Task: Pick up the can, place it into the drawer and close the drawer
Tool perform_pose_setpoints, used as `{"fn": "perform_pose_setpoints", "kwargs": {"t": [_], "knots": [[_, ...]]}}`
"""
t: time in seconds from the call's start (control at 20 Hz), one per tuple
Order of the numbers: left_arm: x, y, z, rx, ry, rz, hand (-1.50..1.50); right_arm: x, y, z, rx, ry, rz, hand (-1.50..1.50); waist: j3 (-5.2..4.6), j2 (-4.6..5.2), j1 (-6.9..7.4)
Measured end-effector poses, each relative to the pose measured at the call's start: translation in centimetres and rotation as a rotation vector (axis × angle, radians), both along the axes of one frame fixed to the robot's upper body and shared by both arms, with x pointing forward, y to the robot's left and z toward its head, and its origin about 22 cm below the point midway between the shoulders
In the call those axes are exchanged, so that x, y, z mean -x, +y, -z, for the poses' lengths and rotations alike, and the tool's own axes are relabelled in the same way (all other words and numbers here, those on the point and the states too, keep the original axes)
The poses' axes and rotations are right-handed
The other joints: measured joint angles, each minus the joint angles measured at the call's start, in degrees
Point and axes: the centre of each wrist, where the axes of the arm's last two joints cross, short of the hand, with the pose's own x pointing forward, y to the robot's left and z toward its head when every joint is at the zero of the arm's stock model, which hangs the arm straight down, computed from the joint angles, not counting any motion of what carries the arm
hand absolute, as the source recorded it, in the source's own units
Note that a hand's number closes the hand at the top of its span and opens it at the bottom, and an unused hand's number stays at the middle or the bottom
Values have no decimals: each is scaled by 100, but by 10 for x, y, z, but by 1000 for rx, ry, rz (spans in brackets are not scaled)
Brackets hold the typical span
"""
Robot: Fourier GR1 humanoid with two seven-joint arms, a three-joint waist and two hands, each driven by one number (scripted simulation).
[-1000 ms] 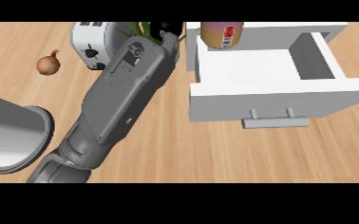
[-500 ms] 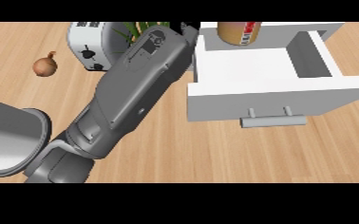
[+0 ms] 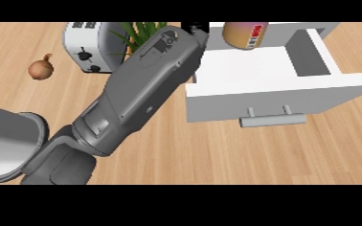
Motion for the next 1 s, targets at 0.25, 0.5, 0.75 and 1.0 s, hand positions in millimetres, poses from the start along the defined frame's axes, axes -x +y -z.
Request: {"fn": "perform_pose_setpoints", "kwargs": {"t": [0.25,0.5,0.75,1.0], "knots": [[1,-4,9,-25,24,-5,150,-6,-2,-1,-3,0,-1,-150,1,15,-42],[0,-5,20,-70,32,-34,-150,-5,-3,-1,-2,-2,-1,-150,3,19,-76],[0,-8,21,-87,44,-76,-150,-11,2,-4,2,-1,-14,-150,4,40,-125],[-1,-6,26,-93,51,-112,-150,-13,4,-7,7,-7,-19,-150,4,50,-153]]}}
